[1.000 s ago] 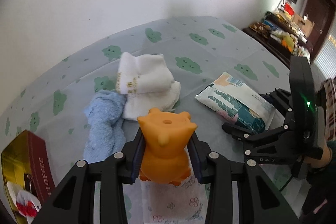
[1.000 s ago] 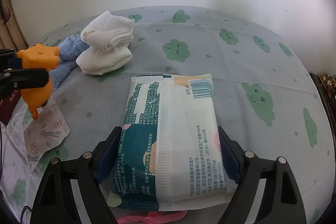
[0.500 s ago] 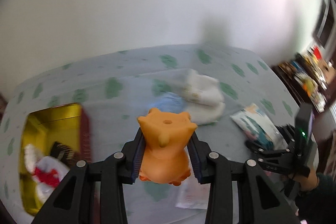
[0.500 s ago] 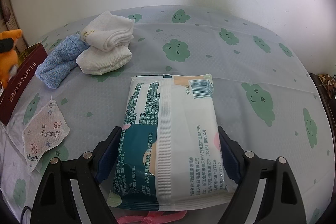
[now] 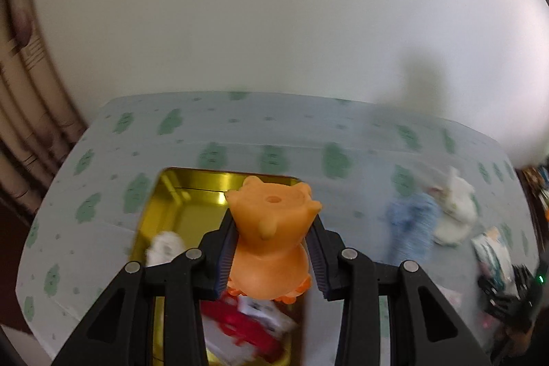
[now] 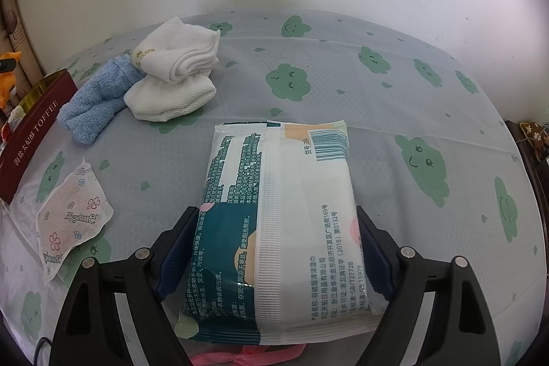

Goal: Organize soft objects
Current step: 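Carry the orange toy into the red tin and open the left gripper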

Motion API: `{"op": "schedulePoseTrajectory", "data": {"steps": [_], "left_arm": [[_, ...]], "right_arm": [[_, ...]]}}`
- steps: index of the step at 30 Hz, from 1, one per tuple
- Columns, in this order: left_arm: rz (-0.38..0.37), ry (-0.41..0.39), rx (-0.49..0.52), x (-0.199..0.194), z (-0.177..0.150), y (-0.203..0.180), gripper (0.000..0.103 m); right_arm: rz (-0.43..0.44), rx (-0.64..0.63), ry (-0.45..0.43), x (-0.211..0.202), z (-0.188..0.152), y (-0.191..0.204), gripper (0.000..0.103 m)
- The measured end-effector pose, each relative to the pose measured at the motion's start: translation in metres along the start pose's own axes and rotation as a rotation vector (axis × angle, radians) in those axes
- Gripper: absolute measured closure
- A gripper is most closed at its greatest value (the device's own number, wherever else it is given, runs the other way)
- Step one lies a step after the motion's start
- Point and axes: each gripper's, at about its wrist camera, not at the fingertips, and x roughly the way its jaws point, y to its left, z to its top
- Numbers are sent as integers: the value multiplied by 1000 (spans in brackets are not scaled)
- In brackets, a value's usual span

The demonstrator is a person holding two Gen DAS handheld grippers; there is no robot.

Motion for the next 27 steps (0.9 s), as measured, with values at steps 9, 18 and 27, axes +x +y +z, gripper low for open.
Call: {"op": "schedulePoseTrajectory", "data": {"steps": [9,18,27], "left_arm": [[75,86,-110,51,7,42,64],[116,106,-95,83,16,42,63],[106,137,-102,94,8,43,59]], "right_arm": [[0,0,0,1,-1,0,19],[-1,-1,1,1,0,-1,19],[-1,-1,1,1,0,0,19]]}}
